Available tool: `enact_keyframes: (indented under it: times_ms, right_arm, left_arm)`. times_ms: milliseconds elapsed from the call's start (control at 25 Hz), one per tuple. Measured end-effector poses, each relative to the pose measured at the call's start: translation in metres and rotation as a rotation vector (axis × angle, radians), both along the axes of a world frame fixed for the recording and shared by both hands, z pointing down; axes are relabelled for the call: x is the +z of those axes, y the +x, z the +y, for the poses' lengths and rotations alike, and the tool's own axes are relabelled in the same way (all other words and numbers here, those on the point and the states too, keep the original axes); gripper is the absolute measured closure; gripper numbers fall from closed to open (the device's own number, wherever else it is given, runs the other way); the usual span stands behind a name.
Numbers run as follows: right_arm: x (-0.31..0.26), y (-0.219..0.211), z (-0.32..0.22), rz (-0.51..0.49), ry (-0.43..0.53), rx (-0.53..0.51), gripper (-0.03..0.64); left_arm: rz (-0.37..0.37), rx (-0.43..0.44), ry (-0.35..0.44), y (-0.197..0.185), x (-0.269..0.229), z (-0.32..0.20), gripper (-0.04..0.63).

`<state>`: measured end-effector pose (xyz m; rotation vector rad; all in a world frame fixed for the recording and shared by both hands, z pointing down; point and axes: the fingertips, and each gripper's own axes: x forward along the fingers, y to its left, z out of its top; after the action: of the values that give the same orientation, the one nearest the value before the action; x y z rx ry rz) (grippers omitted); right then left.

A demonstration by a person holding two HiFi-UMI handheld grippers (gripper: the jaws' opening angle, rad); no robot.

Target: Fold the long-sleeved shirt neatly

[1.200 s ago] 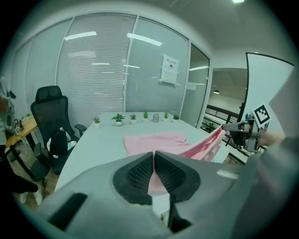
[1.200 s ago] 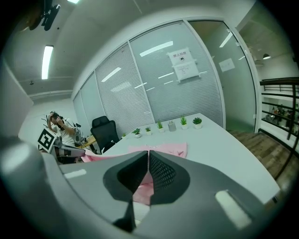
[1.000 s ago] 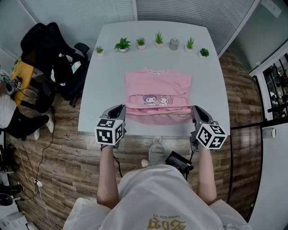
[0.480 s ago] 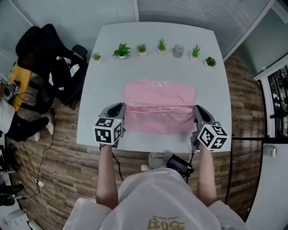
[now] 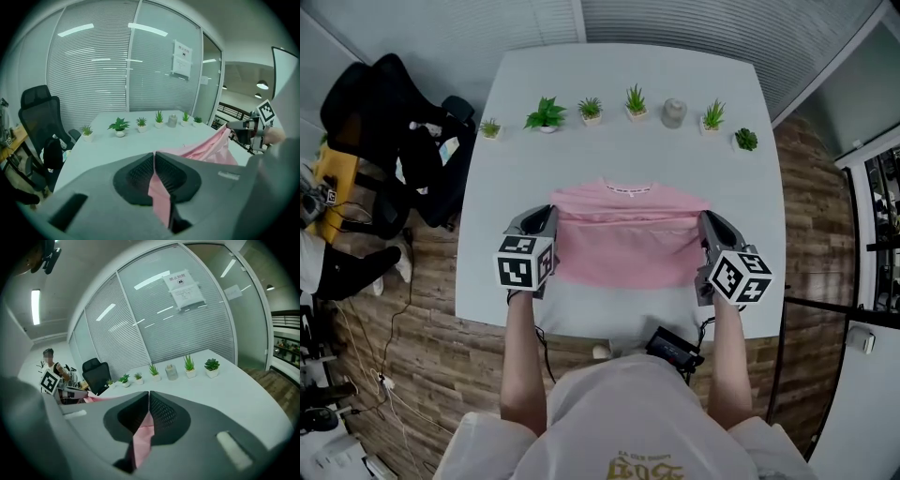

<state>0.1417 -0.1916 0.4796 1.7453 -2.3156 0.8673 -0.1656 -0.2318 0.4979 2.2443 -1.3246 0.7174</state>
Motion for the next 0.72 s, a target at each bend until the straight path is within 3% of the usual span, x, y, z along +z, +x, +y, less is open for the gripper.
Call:
enact_keyframes:
  times_ms: [320,480,640,720]
  right_arm:
    - [0.051,0.002,-0.041,0.018,-0.085,-0.014,0.597]
    - [0.069,0.001,-0.049,0.033,-0.115,-0.019,0.592]
    - [0.072,0.01,-0.05,0.029,-0.117,0.011,0.504]
    - [0.067,0.015,-0.049,0.022,-0.101,0.033,0.497]
  left_arm:
    - [-0.05,-0.063,-0.045,0.004,0.057,-0.042,0.571]
    - [-0.085,-0.123,-0.057,-0.001,0.073,-0.05,0.428]
    - [-0.077,-0.131,-0.043,-0.003,0.067,-0.047,0.382]
    - [-0.064,-0.158,-0.017,-0.009,0.058,-0.048,0.371]
